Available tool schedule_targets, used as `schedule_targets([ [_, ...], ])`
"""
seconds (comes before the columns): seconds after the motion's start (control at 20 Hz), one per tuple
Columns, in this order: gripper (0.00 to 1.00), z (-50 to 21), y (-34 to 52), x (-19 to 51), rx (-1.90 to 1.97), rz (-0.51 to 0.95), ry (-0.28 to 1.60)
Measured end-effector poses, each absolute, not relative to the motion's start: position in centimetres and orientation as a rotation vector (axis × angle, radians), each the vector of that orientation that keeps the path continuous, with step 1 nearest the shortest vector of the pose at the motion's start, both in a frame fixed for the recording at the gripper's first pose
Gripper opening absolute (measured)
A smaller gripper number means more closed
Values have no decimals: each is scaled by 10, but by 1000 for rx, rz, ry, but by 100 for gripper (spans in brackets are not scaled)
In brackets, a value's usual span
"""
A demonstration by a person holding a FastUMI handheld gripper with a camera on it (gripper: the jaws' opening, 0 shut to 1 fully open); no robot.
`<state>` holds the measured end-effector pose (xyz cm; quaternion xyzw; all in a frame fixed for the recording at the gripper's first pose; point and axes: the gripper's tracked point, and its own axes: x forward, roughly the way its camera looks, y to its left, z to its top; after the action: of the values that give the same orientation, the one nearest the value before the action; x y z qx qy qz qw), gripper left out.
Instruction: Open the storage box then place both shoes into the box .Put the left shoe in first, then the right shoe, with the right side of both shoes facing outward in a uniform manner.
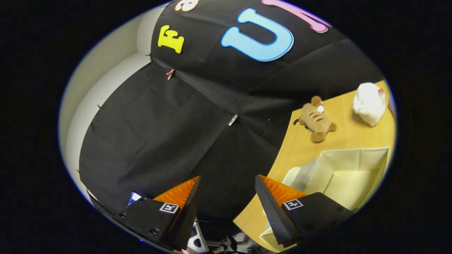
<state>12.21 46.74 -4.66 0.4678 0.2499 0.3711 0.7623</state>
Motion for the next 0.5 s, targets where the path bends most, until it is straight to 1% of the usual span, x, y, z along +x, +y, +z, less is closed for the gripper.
schedule_targets([
  [0.15, 92, -58, 422, 121, 907, 701, 504],
  [0.25, 97, -63, 390, 121, 829, 634, 465],
  [0.5, 97, -79, 295, 100, 618, 471, 401],
])
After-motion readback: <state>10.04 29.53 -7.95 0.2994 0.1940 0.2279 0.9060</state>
